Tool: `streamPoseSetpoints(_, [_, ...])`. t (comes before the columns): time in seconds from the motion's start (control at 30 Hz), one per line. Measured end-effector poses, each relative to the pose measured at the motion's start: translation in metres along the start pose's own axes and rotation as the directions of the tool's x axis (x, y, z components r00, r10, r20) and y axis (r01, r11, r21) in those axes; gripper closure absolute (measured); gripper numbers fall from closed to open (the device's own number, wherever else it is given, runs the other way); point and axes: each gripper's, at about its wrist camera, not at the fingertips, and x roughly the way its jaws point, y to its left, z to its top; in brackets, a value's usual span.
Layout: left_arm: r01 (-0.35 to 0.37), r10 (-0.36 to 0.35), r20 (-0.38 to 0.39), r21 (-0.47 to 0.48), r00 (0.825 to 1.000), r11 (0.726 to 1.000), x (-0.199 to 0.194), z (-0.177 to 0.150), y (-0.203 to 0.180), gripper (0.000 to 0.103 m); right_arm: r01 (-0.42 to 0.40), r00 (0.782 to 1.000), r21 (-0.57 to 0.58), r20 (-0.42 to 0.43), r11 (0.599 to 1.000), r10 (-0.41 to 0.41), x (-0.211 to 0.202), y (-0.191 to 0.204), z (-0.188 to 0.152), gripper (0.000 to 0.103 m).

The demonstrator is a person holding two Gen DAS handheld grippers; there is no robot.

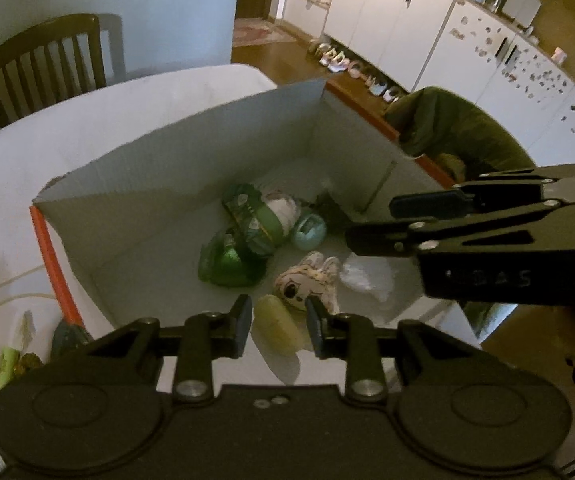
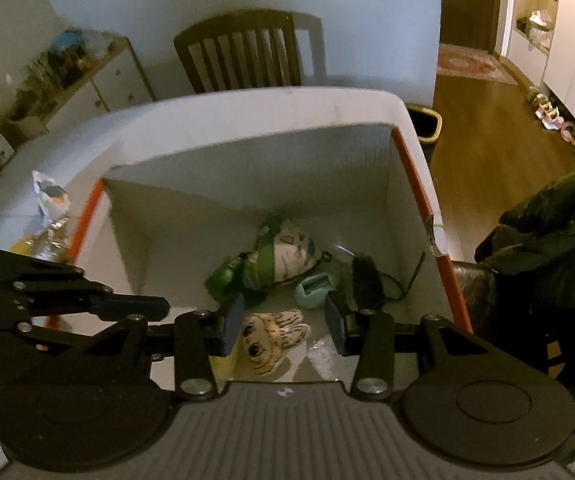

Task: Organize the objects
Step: 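Withdraw both grippers from the shoebox back toward the pile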

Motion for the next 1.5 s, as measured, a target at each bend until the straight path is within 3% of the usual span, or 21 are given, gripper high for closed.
streamPoseSetpoints(0.33, [0.047, -0.046, 0.108, -0.008, 0.993, 0.999, -0.051, -0.017, 0.008, 0.07, -0.025, 0.994, 0.03, 0.111, 0.999, 0.021, -0.055, 0.015, -0.012, 0.06])
streamPoseSetpoints(0.67, [0.061, -0.057, 0.194, -0.011, 0.979, 0.998, -0.096, -0.037, 0.032, 0.065, -0.033, 0.982, 0.026, 0.186, 0.999, 0.028, -0.084, 0.051, -0.029, 0.06])
streamPoseSetpoints(1.0, [0.045, -0.038, 0.25, -0.022, 0.968, 0.999, -0.134, -0.058, 0.072, 0.039, -0.022, 0.976, 0.055, 0.219, 0.998, 0.009, -0.09, 0.098, -0.041, 0.056])
streamPoseSetpoints(1.17, [0.035, -0.029, 0.267, -0.018, 0.963, 0.999, -0.149, -0.067, 0.094, 0.038, -0.011, 0.971, 0.06, 0.239, 0.998, -0.004, -0.09, 0.125, -0.044, 0.051])
streamPoseSetpoints(1.5, [0.021, -0.018, 0.299, -0.005, 0.954, 1.0, -0.176, -0.087, 0.136, 0.024, -0.012, 0.964, 0.049, 0.266, 0.999, -0.001, -0.085, 0.181, -0.05, 0.038])
